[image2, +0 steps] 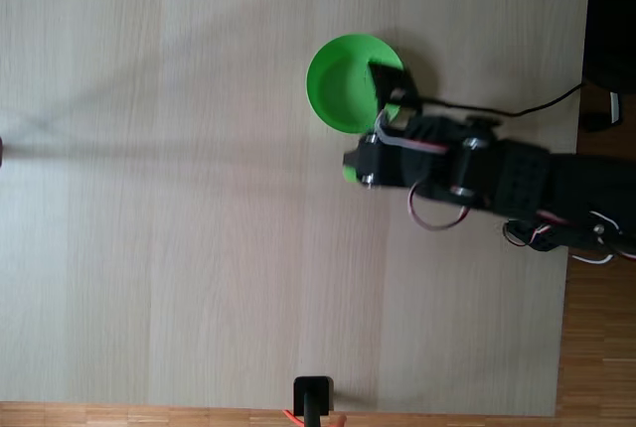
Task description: Grasp a green pompom and put it in the green bowl.
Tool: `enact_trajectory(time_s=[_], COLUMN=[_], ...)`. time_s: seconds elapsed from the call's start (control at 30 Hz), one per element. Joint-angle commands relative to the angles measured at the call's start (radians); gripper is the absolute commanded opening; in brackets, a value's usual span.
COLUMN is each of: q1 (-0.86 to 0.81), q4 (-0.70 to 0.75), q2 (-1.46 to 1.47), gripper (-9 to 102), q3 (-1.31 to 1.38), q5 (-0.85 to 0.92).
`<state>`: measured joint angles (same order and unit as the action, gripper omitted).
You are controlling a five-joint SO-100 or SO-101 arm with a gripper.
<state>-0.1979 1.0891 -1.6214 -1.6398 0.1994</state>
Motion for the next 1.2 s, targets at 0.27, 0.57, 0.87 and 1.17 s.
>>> enact_trajectory(time_s=[0.27, 0.57, 0.87, 1.17], q1=[-0.202, -0.316, -0.324, -0.324], q4=[0.086, 0.08, 0.081, 0.091], q2=[0.002, 0.078, 0.077, 0.08], gripper=[0, 0, 12, 26], q3=[0.219, 0.195, 0.189, 0.187], q5=[0.107, 0.187, 0.218, 0.218])
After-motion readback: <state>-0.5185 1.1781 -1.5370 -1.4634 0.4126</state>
